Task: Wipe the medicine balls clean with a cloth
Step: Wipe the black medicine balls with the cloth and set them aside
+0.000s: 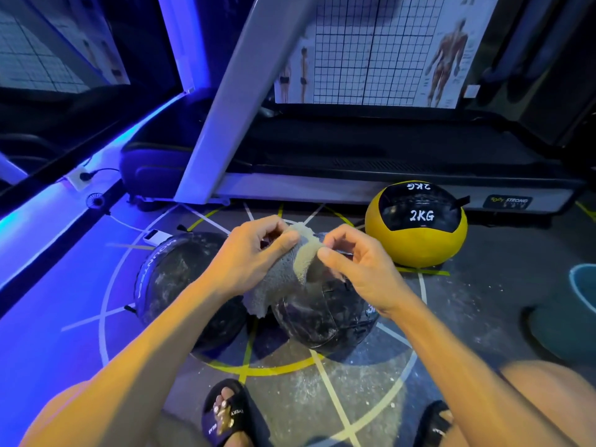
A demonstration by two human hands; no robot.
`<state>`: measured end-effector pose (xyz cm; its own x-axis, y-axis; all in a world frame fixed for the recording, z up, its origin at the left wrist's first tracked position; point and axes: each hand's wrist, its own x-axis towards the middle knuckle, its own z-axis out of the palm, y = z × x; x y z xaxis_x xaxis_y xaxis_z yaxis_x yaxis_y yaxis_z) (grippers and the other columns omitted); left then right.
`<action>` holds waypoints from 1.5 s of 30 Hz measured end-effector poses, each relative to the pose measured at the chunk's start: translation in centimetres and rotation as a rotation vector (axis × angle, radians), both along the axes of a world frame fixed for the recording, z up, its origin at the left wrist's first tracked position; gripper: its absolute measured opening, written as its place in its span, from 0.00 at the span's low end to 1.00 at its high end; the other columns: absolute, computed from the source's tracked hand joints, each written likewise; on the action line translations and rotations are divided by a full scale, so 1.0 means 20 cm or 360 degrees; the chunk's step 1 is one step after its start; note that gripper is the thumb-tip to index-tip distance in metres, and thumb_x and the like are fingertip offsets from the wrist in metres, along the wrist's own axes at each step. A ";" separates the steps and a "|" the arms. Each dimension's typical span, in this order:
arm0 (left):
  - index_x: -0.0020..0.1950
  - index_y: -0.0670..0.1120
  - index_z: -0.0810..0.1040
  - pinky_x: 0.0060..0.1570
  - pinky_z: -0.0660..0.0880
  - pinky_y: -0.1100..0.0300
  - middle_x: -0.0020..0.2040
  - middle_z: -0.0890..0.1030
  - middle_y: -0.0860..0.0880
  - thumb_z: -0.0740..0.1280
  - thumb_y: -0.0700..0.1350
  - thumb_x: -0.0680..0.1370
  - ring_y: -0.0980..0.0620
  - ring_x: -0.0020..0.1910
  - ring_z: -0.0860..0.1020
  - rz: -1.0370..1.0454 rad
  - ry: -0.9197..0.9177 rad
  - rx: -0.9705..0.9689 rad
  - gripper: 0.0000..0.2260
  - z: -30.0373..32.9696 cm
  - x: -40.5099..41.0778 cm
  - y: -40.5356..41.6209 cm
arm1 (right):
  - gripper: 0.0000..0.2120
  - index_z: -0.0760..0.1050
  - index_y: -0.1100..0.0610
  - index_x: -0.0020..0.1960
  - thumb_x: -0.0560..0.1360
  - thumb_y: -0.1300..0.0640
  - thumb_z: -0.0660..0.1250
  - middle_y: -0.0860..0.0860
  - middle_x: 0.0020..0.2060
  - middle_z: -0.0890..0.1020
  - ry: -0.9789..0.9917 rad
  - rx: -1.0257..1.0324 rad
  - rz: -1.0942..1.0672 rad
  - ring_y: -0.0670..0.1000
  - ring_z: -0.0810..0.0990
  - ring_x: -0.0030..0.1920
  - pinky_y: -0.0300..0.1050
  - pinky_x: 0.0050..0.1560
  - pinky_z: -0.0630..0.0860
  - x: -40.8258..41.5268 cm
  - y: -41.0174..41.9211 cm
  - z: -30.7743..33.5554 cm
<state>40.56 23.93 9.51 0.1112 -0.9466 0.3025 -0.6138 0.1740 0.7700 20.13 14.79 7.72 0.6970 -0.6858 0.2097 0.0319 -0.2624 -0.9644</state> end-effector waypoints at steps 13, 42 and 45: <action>0.45 0.50 0.77 0.30 0.62 0.58 0.30 0.72 0.54 0.62 0.58 0.83 0.56 0.29 0.67 0.0366 -0.0316 0.0026 0.15 0.01 -0.08 -0.03 | 0.08 0.73 0.53 0.50 0.84 0.50 0.62 0.49 0.34 0.75 0.0222 -0.0136 -0.0242 0.55 0.73 0.37 0.52 0.39 0.72 0.00 -0.06 -0.02; 0.47 0.46 0.73 0.41 0.66 0.50 0.39 0.72 0.47 0.60 0.66 0.80 0.50 0.38 0.69 0.0242 0.0592 0.0224 0.23 -0.07 -0.13 -0.03 | 0.27 0.81 0.63 0.58 0.73 0.41 0.75 0.61 0.51 0.80 -0.0197 0.1060 -0.0100 0.60 0.76 0.53 0.57 0.56 0.80 -0.03 -0.04 -0.07; 0.50 0.42 0.73 0.42 0.68 0.50 0.39 0.74 0.48 0.61 0.66 0.80 0.50 0.37 0.72 0.0307 0.0786 0.0220 0.26 -0.10 -0.15 -0.04 | 0.31 0.74 0.61 0.71 0.79 0.38 0.64 0.63 0.58 0.82 -0.0063 0.1269 0.0207 0.61 0.82 0.57 0.62 0.65 0.75 -0.02 0.04 -0.06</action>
<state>37.61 23.06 7.61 0.3840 -0.9222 0.0448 -0.1846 -0.0291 0.9824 19.72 15.53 6.44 0.7838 -0.5534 -0.2818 0.0531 0.5119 -0.8574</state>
